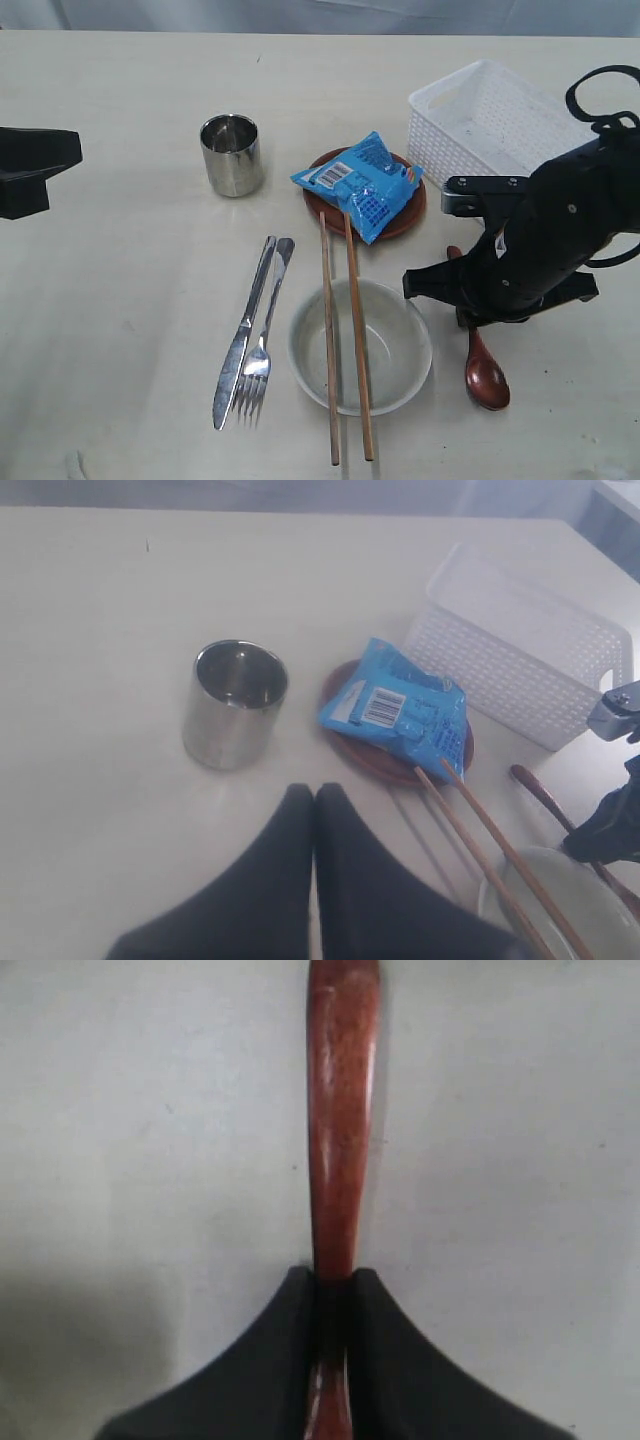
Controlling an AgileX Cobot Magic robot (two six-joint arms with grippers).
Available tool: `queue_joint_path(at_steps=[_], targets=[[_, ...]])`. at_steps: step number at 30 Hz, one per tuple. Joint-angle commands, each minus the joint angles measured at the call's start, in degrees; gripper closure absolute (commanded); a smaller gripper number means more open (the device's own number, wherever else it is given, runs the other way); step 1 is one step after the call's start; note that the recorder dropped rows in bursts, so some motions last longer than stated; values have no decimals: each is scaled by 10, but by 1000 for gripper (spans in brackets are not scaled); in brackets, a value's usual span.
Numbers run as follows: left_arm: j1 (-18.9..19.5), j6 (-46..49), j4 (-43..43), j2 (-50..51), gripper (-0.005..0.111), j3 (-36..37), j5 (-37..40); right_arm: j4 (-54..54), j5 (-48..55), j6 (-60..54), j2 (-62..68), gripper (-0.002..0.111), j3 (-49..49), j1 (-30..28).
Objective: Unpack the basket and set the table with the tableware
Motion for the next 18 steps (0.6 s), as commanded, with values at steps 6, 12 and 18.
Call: queue_joint_path(at_steps=[6, 12, 18], targets=[[-3, -2, -4, -2, 107, 2, 2, -7, -2, 8, 1, 76, -2, 1], [-3, -4, -1, -2, 107, 2, 19, -9, 14, -1, -3, 74, -13, 1], [-3, -23, 31, 10, 107, 1, 29, 10, 110, -42, -126, 74, -22, 27]])
